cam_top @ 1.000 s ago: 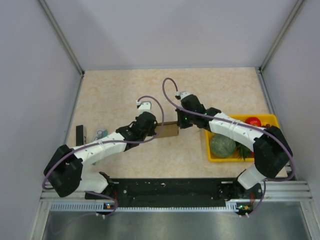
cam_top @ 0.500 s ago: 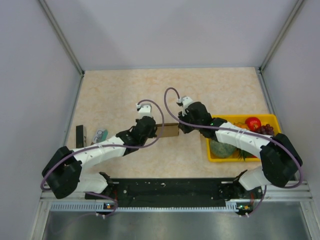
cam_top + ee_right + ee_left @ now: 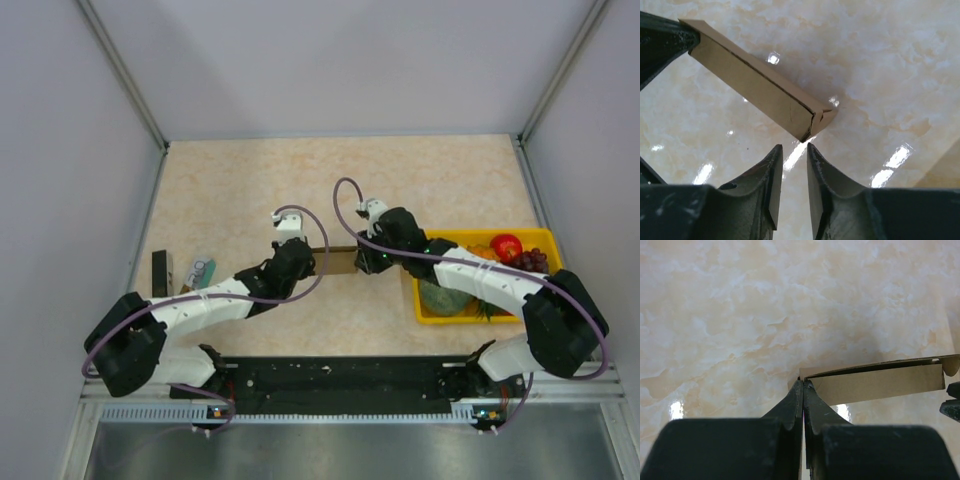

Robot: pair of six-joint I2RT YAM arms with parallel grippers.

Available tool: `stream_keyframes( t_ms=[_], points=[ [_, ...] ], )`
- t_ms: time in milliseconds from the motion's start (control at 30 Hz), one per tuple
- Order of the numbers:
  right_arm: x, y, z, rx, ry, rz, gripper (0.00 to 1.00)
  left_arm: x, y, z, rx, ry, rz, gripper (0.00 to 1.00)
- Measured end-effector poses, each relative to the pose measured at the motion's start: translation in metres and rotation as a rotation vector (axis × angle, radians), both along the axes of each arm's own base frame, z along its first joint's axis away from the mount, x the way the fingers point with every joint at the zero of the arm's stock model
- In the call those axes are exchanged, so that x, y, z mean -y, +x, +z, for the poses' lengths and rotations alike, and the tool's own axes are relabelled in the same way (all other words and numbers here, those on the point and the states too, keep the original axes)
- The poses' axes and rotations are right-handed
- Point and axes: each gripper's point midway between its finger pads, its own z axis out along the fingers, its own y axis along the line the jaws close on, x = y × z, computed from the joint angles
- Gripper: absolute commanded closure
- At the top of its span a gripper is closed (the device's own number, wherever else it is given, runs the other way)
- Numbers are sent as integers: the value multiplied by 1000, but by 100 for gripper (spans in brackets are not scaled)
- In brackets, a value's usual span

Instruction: Fold the paper box

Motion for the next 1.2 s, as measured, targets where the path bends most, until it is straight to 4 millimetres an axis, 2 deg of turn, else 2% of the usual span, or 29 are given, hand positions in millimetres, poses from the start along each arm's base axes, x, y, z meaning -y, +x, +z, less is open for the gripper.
stream_keyframes(
  t_ms=[133, 167, 267, 333, 433, 500, 600, 667, 700, 800, 933, 1067, 1133, 1200],
  points=[
    [3, -8, 1, -66, 1, -23, 55, 0, 1, 0, 6, 1, 5, 100],
    [4, -10, 3, -80, 6, -33, 45, 0, 1, 0, 6, 1, 6, 100],
    [8, -14, 24, -118, 60, -97, 34, 0, 2, 0, 10, -1, 7, 100],
    [8, -11, 44, -155, 125, -170, 27, 0, 2, 0, 11, -3, 7, 100],
    [13, 7, 64, -226, 252, -330, 9, 1, 2, 0, 11, -3, 7, 100],
    [15, 13, 67, -295, 320, -429, 7, 1, 2, -1, 13, -2, 10, 100],
    [9, 18, 65, -400, 405, -540, 10, 1, 3, 0, 15, -4, 10, 100],
    [3, 21, 64, -447, 449, -575, 33, 1, 3, 0, 15, -4, 10, 100],
    [0, 22, 63, -453, 459, -569, 41, 1, 3, 0, 14, -4, 9, 100],
    [-6, 21, 60, -414, 409, -460, 46, 1, 3, 0, 13, -2, 9, 100],
    [5, 22, 53, -227, 223, -269, 50, 1, 2, 0, 11, 1, 3, 100],
    [14, 21, 54, -121, 56, -87, 62, 1, 0, 0, 8, 4, -1, 100],
    [12, 26, 57, -91, 15, -33, 70, 1, 0, 0, 8, 4, -1, 100],
    [10, 30, 55, -79, -20, 8, 73, 1, 0, 0, 8, 5, -2, 100]
  ],
)
